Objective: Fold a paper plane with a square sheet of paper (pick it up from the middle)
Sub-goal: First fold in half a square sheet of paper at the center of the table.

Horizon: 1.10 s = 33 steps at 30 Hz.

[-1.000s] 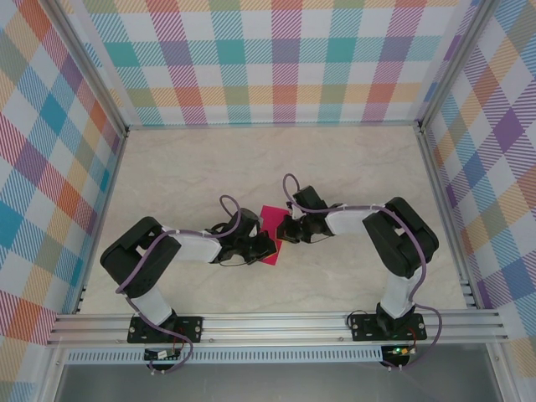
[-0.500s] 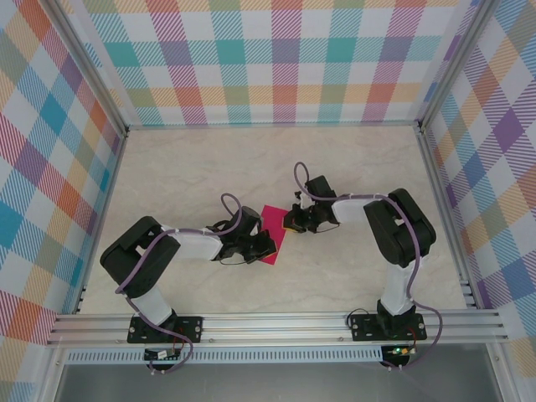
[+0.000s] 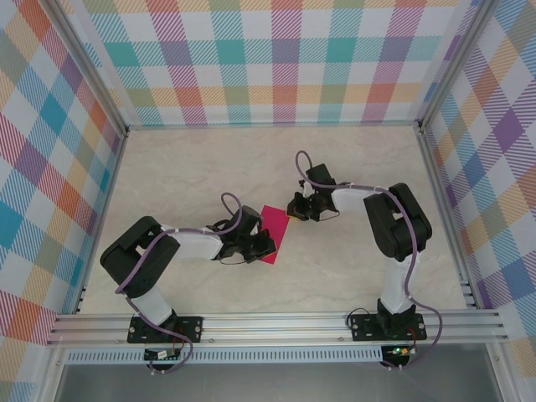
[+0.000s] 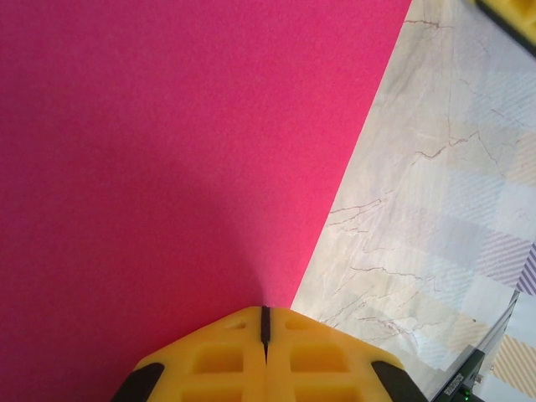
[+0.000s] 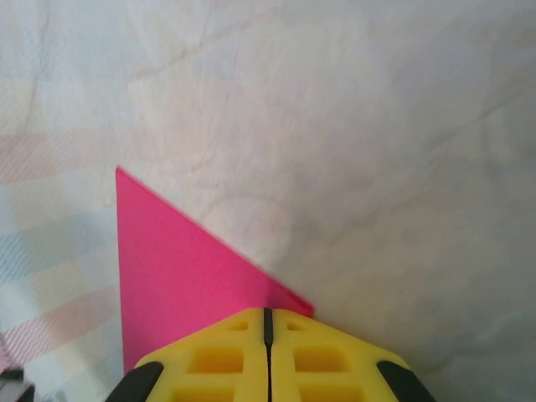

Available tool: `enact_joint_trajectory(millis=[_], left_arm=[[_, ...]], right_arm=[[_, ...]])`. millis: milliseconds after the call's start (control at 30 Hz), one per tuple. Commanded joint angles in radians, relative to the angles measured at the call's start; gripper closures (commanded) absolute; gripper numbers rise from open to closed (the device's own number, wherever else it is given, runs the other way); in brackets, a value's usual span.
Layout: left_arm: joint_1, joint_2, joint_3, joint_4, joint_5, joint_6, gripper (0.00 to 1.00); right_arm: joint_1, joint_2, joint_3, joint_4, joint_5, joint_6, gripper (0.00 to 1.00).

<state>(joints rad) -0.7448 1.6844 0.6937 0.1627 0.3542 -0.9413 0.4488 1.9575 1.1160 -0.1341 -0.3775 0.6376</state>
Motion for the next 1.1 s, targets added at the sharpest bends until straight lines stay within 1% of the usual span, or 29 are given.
enact_joint_trajectory(millis=[0, 67, 200, 300, 400, 533, 667, 800, 967, 1067], left_arm=[[-0.016, 0.021, -0.020, -0.159, -0.024, 0.027, 0.97], [-0.014, 0.021, -0.018, -0.158, -0.024, 0.026, 0.97], [-0.015, 0.020, -0.014, -0.158, -0.034, 0.026, 0.97], [-0.016, 0.019, -0.014, -0.155, -0.041, 0.027, 0.97], [-0.015, 0.020, -0.008, -0.156, -0.042, 0.026, 0.97], [-0.015, 0.021, -0.002, -0.157, -0.041, 0.032, 0.97], [-0.015, 0.016, 0.008, -0.166, -0.036, 0.055, 0.97], [-0.015, 0.012, 0.013, -0.160, -0.028, 0.065, 0.97], [-0.015, -0.003, 0.039, -0.122, 0.013, 0.097, 0.97], [-0.015, -0.026, 0.073, -0.118, 0.008, 0.123, 0.96]], right_arm=[[-0.027, -0.015, 0.045, -0.027, 0.142, -0.026, 0.93], [-0.027, -0.034, 0.051, -0.021, 0.123, -0.025, 0.93], [-0.013, -0.123, -0.045, 0.122, -0.050, -0.017, 0.93], [0.012, -0.175, -0.106, 0.135, -0.103, -0.001, 0.93], [0.038, -0.181, -0.154, 0.149, -0.151, 0.025, 0.93], [0.067, -0.141, -0.172, 0.155, -0.183, 0.033, 0.93], [0.076, -0.104, -0.168, 0.144, -0.182, 0.025, 0.93], [0.076, -0.079, -0.154, 0.083, -0.142, -0.001, 0.93], [0.076, -0.057, -0.139, 0.019, -0.094, -0.026, 0.93], [0.076, -0.048, -0.125, -0.024, -0.062, -0.040, 0.94]])
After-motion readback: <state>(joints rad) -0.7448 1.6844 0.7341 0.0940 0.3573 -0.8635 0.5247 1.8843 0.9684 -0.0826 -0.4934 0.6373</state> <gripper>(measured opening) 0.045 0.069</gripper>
